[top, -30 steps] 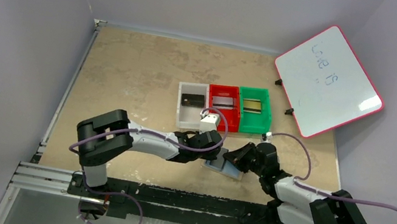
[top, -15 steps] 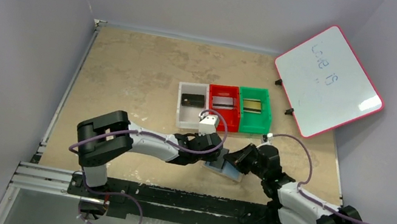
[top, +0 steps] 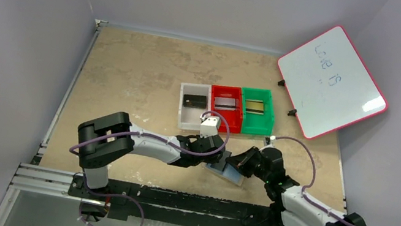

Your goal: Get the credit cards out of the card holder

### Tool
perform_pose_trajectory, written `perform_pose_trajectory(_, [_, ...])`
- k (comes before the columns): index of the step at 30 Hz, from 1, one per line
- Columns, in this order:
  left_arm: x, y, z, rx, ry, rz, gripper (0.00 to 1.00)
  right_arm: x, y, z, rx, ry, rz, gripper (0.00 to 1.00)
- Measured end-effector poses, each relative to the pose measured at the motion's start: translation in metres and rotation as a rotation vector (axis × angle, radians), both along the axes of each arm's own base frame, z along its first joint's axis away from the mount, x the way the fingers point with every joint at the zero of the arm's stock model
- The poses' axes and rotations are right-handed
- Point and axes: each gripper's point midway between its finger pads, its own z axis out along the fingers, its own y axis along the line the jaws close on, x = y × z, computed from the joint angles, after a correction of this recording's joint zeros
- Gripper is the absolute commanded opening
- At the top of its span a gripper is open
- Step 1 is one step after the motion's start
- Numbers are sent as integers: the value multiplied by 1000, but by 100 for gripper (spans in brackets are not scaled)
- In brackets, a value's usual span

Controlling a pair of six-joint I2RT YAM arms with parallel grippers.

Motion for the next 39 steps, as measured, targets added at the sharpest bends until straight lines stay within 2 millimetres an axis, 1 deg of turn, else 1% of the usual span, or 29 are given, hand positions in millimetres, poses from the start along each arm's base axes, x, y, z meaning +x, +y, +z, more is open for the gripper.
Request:
perform_pose_trajectory(2, [0,0,0,0,0,1,10,0,0,1,2,0,-2,7])
perform_pose_trajectory(4, [0,1,0,2,0,2,10,0,0,1,4,-2,-2,12])
perform_pose_trajectory(8, [0,1,0,4,1,6,10,-1,-1,2,6,-3,-6,16])
perform_pose_trajectory(12, [0,2,0,7,1,6,10,-4,-4,0,4,1,-9,10])
perform_pose_trajectory(14, [0,2,0,7,1,6,10,-4,-4,0,3,2,-9,4])
perform_pose_trajectory(17, [0,2,-1,7,1,6,9,-5,-4,0,3,2,-9,0])
perform_pose_trajectory(23, [0,3,-1,11,1,8,9,-5,-6,1,2,3,-14,0])
perform_pose_trajectory(34, [1,6,-1,20,-3,17,8,-9,-19,0,-46,8,-54,0])
perform_pose_trajectory(39, [1,5,0,17,-4,17,7,-9,-19,4,-40,-3,-55,9])
